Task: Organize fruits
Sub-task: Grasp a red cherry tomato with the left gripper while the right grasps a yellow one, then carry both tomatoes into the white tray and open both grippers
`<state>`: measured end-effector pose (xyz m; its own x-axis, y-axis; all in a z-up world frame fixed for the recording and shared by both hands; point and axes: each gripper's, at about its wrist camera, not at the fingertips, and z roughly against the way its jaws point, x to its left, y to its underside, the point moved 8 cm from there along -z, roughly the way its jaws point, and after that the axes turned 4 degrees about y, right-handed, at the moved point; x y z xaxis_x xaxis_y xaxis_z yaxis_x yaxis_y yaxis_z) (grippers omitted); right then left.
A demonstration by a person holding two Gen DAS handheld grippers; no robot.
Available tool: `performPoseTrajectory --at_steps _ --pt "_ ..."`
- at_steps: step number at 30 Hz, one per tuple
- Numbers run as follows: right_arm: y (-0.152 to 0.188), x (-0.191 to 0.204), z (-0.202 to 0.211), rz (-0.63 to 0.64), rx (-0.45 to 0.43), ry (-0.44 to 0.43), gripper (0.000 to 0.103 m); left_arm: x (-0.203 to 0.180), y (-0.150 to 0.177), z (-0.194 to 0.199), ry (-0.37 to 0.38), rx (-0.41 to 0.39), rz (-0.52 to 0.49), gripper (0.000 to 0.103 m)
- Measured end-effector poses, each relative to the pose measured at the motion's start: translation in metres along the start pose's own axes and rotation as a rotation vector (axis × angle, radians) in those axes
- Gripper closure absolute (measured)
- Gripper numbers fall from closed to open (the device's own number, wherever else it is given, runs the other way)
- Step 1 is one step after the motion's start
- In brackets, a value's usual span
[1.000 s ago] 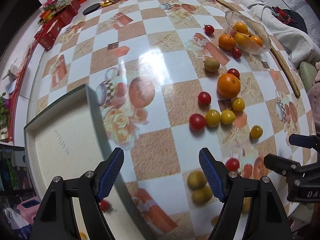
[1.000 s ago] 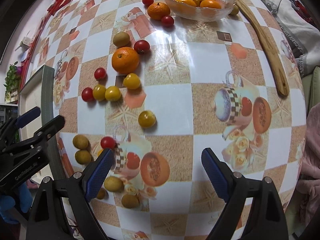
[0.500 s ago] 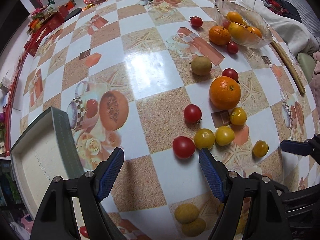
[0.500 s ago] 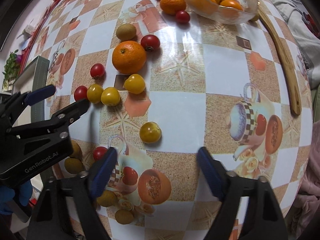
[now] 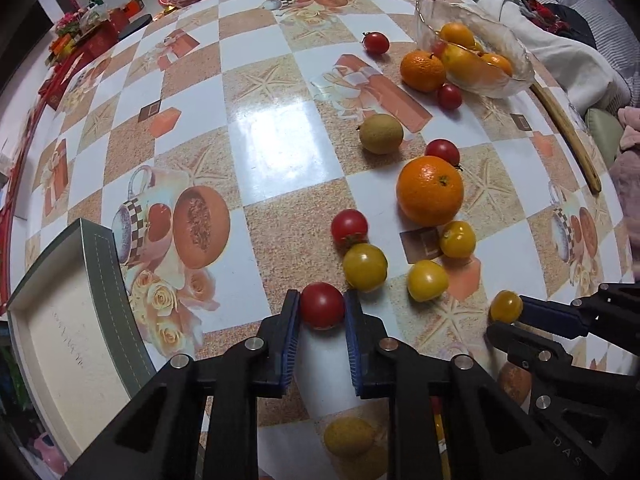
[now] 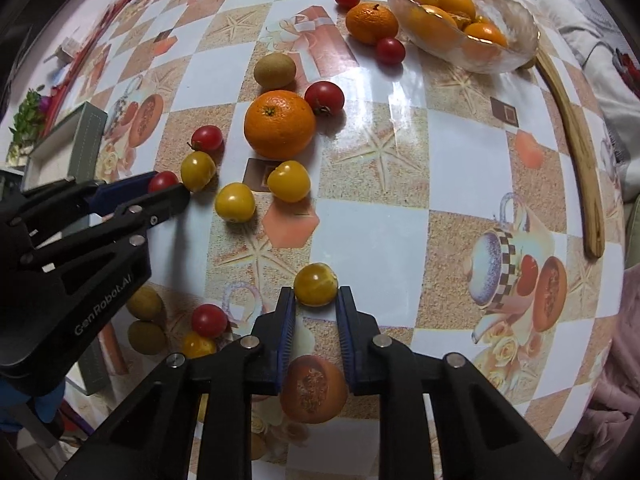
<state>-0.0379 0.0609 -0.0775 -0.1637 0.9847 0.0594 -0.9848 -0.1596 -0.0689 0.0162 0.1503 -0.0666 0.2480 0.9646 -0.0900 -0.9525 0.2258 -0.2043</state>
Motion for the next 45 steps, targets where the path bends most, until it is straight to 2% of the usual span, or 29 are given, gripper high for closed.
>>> performPoseTrajectory --at_steps 5,11,18,23,37,45 --pt "0.002 -0.006 0.013 -0.016 -0.017 -0.058 0.080 0.007 0.005 0.022 0.037 -0.030 0.064 0.080" --pt "0.008 -0.007 0.029 -0.019 -0.033 -0.092 0.080 0.015 0.019 0.050 0.037 -0.065 0.106 0.080" --pt "0.014 -0.011 0.048 -0.015 -0.049 -0.101 0.080 0.041 0.042 0.077 0.039 -0.097 0.191 0.080" --pt "0.016 0.000 0.062 0.014 -0.065 -0.104 0.080 0.060 0.062 0.088 0.025 -0.102 0.234 0.080" --pt "-0.003 0.091 0.072 0.171 -0.085 -0.116 0.080 0.135 0.109 0.108 -0.036 -0.126 0.357 0.080" --pt "-0.019 0.170 0.062 0.287 -0.073 -0.157 0.080 0.187 0.136 0.102 -0.137 -0.107 0.416 0.080"
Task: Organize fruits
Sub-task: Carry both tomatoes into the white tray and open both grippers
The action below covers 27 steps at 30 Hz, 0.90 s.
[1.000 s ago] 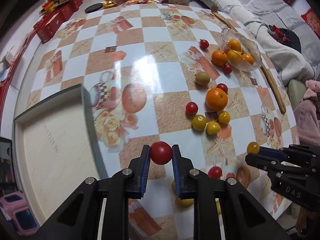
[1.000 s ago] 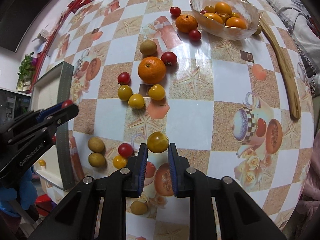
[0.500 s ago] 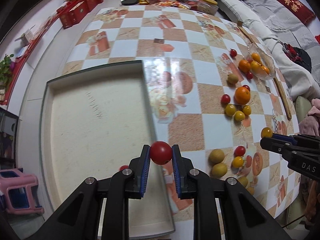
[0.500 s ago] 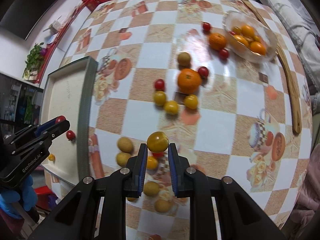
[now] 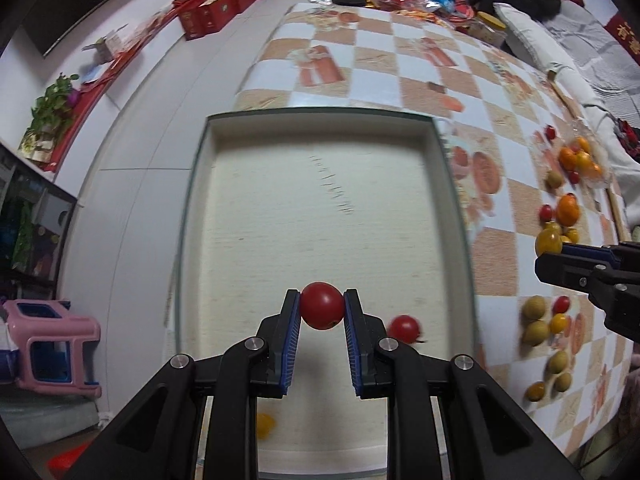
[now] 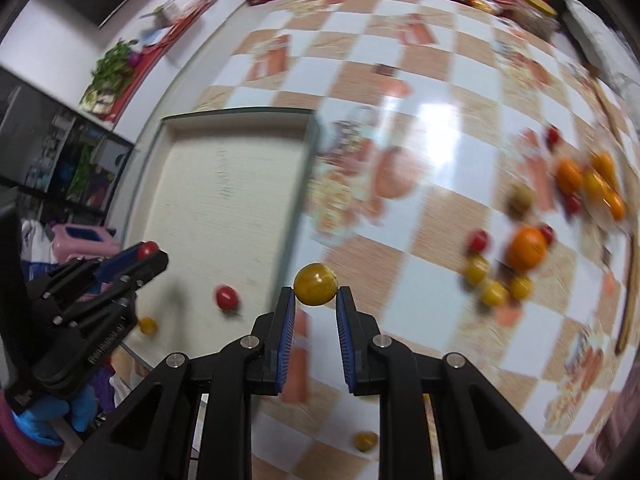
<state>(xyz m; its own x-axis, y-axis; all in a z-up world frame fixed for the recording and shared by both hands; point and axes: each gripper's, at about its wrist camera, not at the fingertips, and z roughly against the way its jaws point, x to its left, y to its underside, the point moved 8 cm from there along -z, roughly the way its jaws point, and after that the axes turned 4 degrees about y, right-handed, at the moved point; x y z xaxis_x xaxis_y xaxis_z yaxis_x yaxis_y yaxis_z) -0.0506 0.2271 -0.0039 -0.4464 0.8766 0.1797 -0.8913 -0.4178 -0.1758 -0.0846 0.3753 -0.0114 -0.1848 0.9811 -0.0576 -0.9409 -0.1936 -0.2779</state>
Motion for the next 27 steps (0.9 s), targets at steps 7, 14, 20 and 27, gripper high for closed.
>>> performPoseTrajectory --at_steps 7,14,20,27 --pt "-0.030 0.039 -0.040 0.033 0.044 -0.028 0.080 0.032 -0.001 -0.021 -0.055 0.013 0.046 0.080" --pt "-0.042 0.051 -0.074 0.068 0.090 0.027 0.080 0.029 0.010 -0.035 -0.047 0.040 0.007 0.080" --pt "-0.045 0.057 -0.087 0.104 0.107 0.082 0.079 0.025 0.017 -0.040 -0.021 0.063 -0.011 0.080" --pt "-0.042 0.073 -0.093 0.130 0.131 0.063 0.058 0.023 0.021 -0.031 -0.034 0.020 -0.035 0.027"
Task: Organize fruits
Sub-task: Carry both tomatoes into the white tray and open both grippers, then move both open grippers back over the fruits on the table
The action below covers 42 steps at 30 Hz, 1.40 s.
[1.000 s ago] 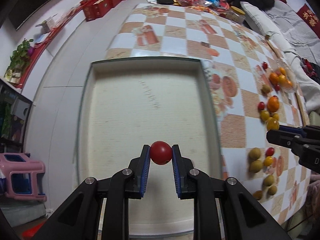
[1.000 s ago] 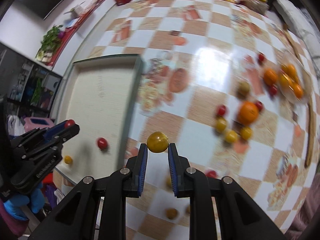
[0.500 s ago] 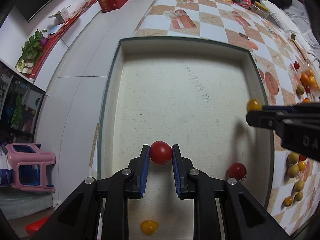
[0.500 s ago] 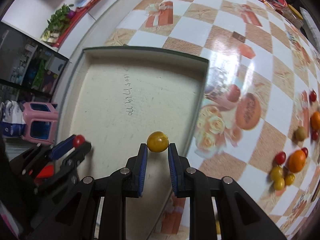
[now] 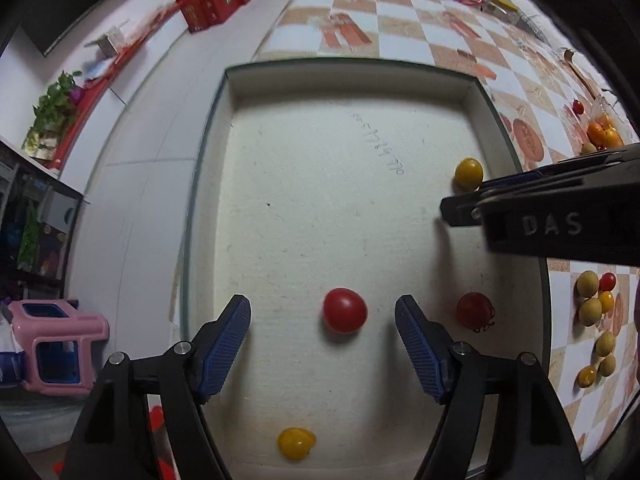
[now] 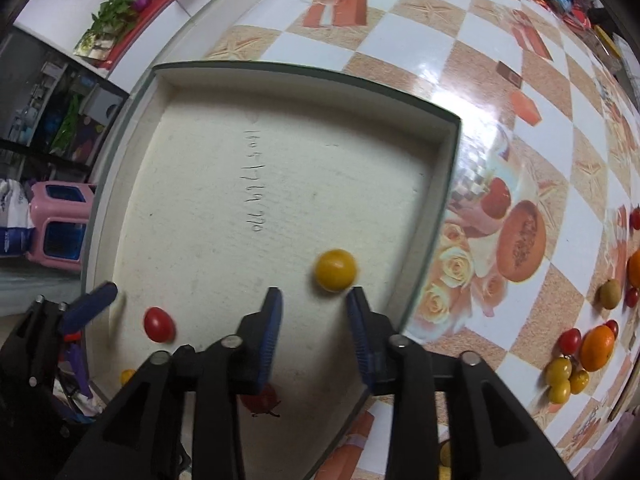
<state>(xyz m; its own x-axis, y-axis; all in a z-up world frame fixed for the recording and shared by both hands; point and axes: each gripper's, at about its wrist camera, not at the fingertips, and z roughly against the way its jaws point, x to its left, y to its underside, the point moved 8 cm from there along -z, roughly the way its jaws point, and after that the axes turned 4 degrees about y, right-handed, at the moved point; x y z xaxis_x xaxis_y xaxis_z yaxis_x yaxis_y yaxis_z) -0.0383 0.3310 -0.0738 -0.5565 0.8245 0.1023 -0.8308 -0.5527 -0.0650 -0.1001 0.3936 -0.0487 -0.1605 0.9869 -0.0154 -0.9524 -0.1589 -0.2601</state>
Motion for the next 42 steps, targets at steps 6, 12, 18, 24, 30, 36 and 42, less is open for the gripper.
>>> performPoseTrajectory --at_steps 6,12,18,24,30,36,42 --pt "-0.006 0.008 0.021 -0.040 -0.059 -0.064 0.017 -0.003 0.008 0.002 0.003 0.022 0.002 0.027" --pt "-0.002 -0.012 0.052 -0.095 -0.115 -0.067 0.006 -0.011 0.011 0.010 0.001 0.035 -0.031 0.027" --pt "0.025 -0.063 0.068 -0.185 -0.115 -0.043 0.006 -0.035 0.006 0.023 0.018 0.019 -0.081 0.027" --pt "0.071 -0.117 0.074 -0.290 -0.093 -0.018 0.006 -0.073 -0.001 0.031 0.042 0.006 -0.162 0.027" --pt "0.117 -0.167 0.074 -0.397 -0.070 0.009 0.006 -0.114 -0.008 0.037 0.073 0.000 -0.241 0.027" --pt "0.154 -0.210 0.071 -0.476 -0.043 0.055 0.006 -0.159 -0.011 0.032 0.107 0.021 -0.307 0.027" --pt "0.172 -0.238 0.066 -0.508 -0.027 0.079 0.006 -0.197 -0.010 0.012 0.150 0.088 -0.315 0.027"
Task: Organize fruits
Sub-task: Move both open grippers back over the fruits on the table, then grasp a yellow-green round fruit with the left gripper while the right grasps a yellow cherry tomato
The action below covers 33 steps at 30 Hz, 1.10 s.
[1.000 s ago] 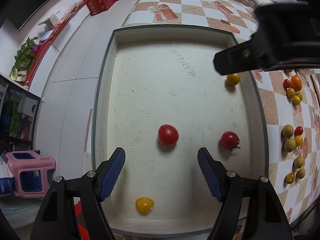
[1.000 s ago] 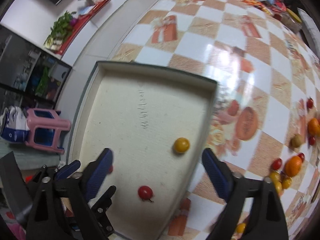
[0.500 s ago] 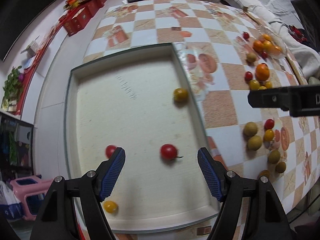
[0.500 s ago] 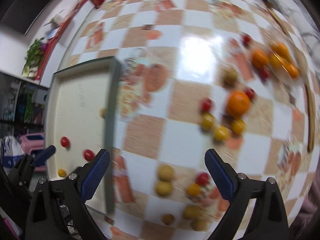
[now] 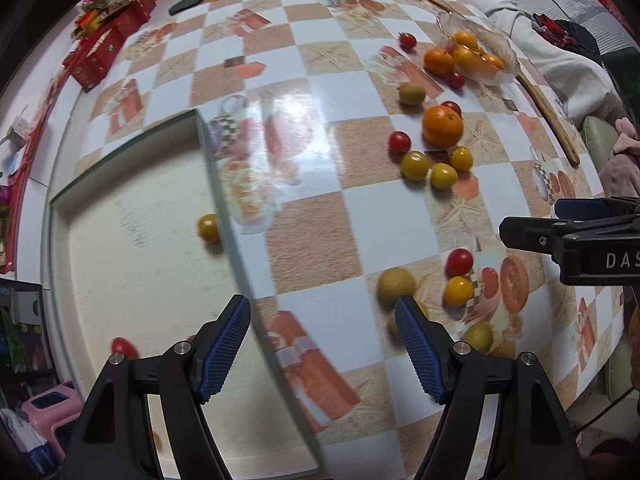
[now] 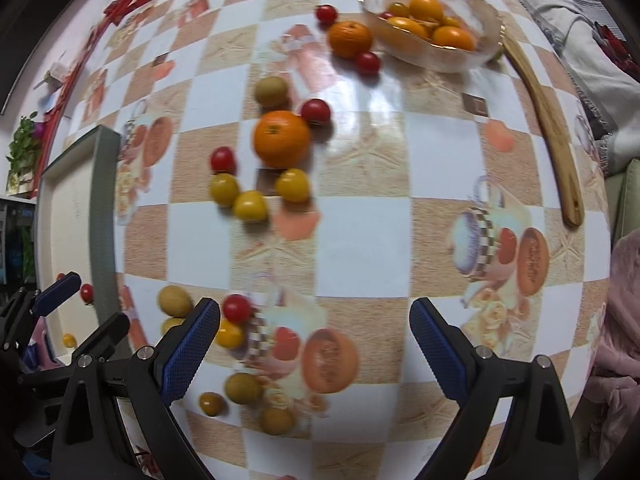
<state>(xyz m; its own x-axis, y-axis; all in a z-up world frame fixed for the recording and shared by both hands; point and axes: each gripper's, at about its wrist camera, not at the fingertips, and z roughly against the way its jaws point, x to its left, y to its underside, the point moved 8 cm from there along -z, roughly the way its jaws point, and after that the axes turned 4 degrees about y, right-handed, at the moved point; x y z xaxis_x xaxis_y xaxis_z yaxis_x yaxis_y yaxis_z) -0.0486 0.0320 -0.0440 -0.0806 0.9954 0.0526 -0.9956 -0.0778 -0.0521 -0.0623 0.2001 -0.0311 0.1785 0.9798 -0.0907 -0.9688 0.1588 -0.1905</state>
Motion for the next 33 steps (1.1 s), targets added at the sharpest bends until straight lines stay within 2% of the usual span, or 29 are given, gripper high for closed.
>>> performPoseTrajectory --at_steps 7,10,14,16,20,22,24,27,30,32,33 --pt "-0.009 -0.009 -0.006 0.040 -0.015 -0.008 0.007 -0.016 -0.006 -0.025 0.009 0.050 0.006 0.027" --pt "-0.018 -0.010 -0.010 0.056 -0.023 -0.010 0.015 -0.018 -0.006 -0.033 0.007 0.073 0.007 0.027" --pt "-0.027 -0.010 -0.024 0.082 -0.003 -0.018 0.038 -0.024 -0.006 -0.042 0.012 0.095 0.007 0.027" --pt "-0.030 -0.007 -0.029 0.101 -0.001 -0.016 0.042 -0.028 -0.005 -0.046 0.005 0.106 -0.004 0.027" --pt "-0.042 0.005 -0.031 0.150 -0.032 -0.016 0.042 -0.028 -0.003 -0.051 -0.010 0.117 0.000 0.028" --pt "-0.049 0.011 -0.032 0.165 -0.044 -0.015 0.042 -0.028 -0.002 -0.054 -0.010 0.119 0.014 0.034" --pt "-0.056 0.015 -0.032 0.175 -0.056 -0.015 0.043 -0.028 -0.003 -0.053 -0.015 0.111 0.022 0.034" --pt "-0.063 0.018 -0.032 0.180 -0.074 -0.010 0.056 -0.027 -0.006 -0.051 -0.016 0.095 0.032 0.041" --pt "-0.070 0.022 -0.033 0.178 -0.078 -0.043 0.070 -0.024 -0.006 -0.050 -0.015 0.085 0.038 0.052" --pt "-0.071 0.028 -0.032 0.190 -0.081 -0.059 0.082 -0.024 -0.011 -0.048 -0.014 0.072 0.036 0.072" --pt "-0.070 0.030 -0.031 0.194 -0.082 -0.057 0.082 -0.025 -0.013 -0.047 -0.011 0.070 0.034 0.075"
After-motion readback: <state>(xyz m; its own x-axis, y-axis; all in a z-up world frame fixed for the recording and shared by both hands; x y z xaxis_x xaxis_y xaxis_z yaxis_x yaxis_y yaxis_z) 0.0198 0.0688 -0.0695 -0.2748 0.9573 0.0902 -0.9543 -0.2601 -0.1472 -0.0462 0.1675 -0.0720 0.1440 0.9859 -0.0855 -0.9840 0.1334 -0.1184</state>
